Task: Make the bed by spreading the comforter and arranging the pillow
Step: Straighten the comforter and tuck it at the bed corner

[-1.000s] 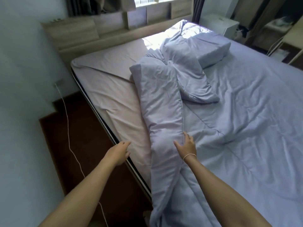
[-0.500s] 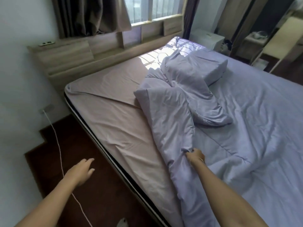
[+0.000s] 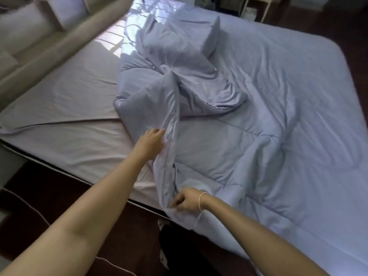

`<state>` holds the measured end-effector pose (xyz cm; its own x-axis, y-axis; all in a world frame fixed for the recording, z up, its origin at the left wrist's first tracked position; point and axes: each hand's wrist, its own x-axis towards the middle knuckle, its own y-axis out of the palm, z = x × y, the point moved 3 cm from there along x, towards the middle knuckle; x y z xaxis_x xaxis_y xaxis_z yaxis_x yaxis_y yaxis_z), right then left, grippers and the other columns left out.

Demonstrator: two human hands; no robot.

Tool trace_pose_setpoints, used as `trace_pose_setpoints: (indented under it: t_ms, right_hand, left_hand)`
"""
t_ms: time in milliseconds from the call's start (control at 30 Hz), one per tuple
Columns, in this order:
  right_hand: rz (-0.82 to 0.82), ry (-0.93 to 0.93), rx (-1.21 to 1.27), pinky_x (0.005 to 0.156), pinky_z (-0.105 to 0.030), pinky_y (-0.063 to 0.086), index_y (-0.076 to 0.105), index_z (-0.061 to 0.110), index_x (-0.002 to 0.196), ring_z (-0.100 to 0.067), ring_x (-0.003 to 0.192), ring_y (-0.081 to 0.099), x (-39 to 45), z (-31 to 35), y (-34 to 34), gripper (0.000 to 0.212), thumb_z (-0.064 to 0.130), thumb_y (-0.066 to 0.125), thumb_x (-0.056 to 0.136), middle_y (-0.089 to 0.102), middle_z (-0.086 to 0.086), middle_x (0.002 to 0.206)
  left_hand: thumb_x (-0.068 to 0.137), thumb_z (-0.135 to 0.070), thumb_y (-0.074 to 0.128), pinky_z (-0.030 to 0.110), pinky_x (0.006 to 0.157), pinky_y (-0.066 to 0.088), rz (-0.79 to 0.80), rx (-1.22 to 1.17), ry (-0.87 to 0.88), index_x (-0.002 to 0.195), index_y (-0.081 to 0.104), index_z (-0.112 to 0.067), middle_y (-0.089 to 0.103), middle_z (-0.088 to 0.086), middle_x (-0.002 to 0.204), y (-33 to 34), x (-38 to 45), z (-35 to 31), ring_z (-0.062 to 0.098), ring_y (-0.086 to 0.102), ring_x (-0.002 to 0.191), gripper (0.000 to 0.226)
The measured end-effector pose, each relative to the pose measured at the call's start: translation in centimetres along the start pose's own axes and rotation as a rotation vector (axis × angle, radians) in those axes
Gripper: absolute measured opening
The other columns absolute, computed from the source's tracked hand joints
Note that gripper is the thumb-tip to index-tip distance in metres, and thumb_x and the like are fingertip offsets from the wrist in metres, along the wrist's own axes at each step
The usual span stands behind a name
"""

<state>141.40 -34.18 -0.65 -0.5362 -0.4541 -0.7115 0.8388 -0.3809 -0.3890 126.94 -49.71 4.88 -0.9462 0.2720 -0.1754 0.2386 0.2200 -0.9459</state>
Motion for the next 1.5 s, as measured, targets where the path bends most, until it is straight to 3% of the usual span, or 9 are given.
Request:
trace_pose_setpoints:
  t_ms: [300,400,600,700,833,900,1000,1067,1500]
  right_hand:
    - [-0.705,0.136,0.375,0.086,-0.024,0.047,0.071,0.013,0.106,-0.016,0.092,0.065,3.1,-1.9,-9.8,0.022,0.017,0.064,0.085,0.072,-0.005,0.102]
    - [-0.750,0.131,0.482,0.083,-0.023,0.046,0.069,0.013,0.108,-0.014,0.085,0.060,5.2,-0.4,-13.0,0.023,0.013,0.062,0.086,0.068,-0.004,0.093]
    - [-0.902,0.141,0.738,0.080,-0.038,0.050,0.065,0.022,0.103,-0.016,0.082,0.059,9.5,1.4,-18.4,0.028,0.031,0.068,0.076,0.065,0.000,0.091]
    - [-0.963,0.196,0.836,0.082,-0.041,0.049,0.061,0.021,0.106,-0.021,0.081,0.056,11.9,1.5,-20.8,0.046,0.042,0.065,0.065,0.063,-0.006,0.095]
    - [-1.146,0.322,0.803,0.090,-0.040,0.048,0.058,0.013,0.116,-0.031,0.098,0.060,11.6,3.8,-23.9,0.039,0.029,0.067,0.082,0.063,-0.010,0.108]
    - [-1.215,0.407,0.799,0.092,-0.036,0.046,0.057,0.012,0.118,-0.033,0.104,0.059,11.7,4.4,-24.0,0.041,0.031,0.067,0.083,0.063,-0.012,0.114]
    - [-1.258,0.482,0.812,0.093,-0.038,0.047,0.056,0.014,0.117,-0.034,0.105,0.059,12.5,5.7,-22.7,0.044,0.033,0.068,0.080,0.061,-0.014,0.120]
    - [-1.257,0.509,0.796,0.092,-0.035,0.044,0.055,0.012,0.121,-0.033,0.109,0.056,13.5,7.0,-21.7,0.047,0.030,0.070,0.080,0.059,-0.015,0.122]
    - [-1.381,0.454,0.407,0.100,-0.036,0.039,0.055,0.011,0.127,-0.033,0.115,0.052,16.8,2.2,-26.4,0.062,0.019,0.080,0.071,0.056,-0.017,0.121]
  left_hand:
    - [0.070,-0.031,0.072,0.062,0.101,0.032,0.037,0.372,0.286,0.133,0.050,-0.023,0.037,0.017,0.147,1.2,3.9,-0.1,0.039,0.033,0.136,0.067]
    - [0.073,-0.026,0.066,0.066,0.110,0.012,-0.020,0.498,0.380,0.101,0.067,-0.022,0.024,0.010,0.155,-0.1,4.9,1.3,0.035,0.017,0.143,0.028]
    - [0.081,-0.022,0.044,0.063,0.112,-0.001,0.117,0.593,0.288,0.080,0.076,-0.024,0.070,0.007,0.104,1.0,5.6,9.4,0.033,0.055,0.116,0.032]
    - [0.094,-0.021,0.044,0.054,0.116,0.011,0.496,0.344,-0.057,0.108,0.067,-0.015,0.061,0.008,0.126,0.1,5.1,13.5,0.030,0.045,0.127,0.028]
    - [0.098,-0.031,0.041,0.034,0.093,0.040,1.280,0.107,-0.197,0.099,0.054,-0.025,0.053,0.006,0.136,-3.7,6.5,15.2,0.024,0.053,0.120,0.015]
    - [0.098,-0.036,0.041,0.034,0.088,0.038,1.157,-0.006,-0.147,0.106,0.057,-0.019,0.056,0.010,0.128,-6.0,9.8,16.9,0.023,0.054,0.105,0.024]
    - [0.092,-0.036,0.053,0.031,0.086,0.042,0.473,0.094,0.177,0.112,0.061,-0.013,0.061,0.013,0.120,-9.3,16.1,19.4,0.028,0.056,0.104,0.031]
    - [0.094,-0.034,0.051,0.034,0.088,0.046,0.290,0.009,0.224,0.113,0.059,-0.014,0.061,0.014,0.118,-9.9,19.6,20.8,0.030,0.056,0.106,0.029]
    - [0.090,-0.048,0.053,0.048,0.114,0.024,0.250,0.074,0.417,0.150,0.014,-0.020,0.010,0.010,0.158,-0.6,33.4,14.3,0.030,0.015,0.144,0.077]
